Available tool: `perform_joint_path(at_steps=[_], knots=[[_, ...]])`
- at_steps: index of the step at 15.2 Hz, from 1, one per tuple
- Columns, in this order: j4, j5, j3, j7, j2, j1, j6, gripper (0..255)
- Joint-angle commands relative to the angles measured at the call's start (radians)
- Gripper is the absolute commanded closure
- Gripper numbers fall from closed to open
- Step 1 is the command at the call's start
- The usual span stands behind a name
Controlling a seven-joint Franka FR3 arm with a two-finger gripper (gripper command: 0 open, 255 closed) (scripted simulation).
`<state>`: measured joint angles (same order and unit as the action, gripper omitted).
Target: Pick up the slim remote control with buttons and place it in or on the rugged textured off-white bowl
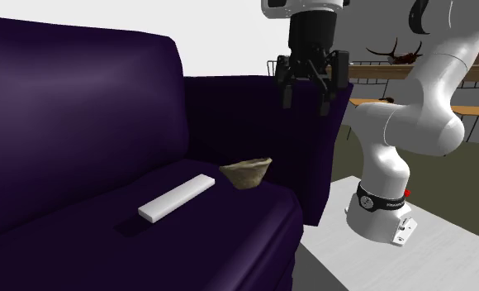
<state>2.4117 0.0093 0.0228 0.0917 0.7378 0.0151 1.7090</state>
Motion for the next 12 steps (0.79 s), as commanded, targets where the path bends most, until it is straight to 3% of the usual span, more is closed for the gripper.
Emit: perform_joint_path(at_steps=[1,12], knots=[[0.0,0.0,0.0,0.0,0.0,0.0,0.0,0],[-0.046,-0.061,0.153,0.248,-0.331,0.018,0.275,0]])
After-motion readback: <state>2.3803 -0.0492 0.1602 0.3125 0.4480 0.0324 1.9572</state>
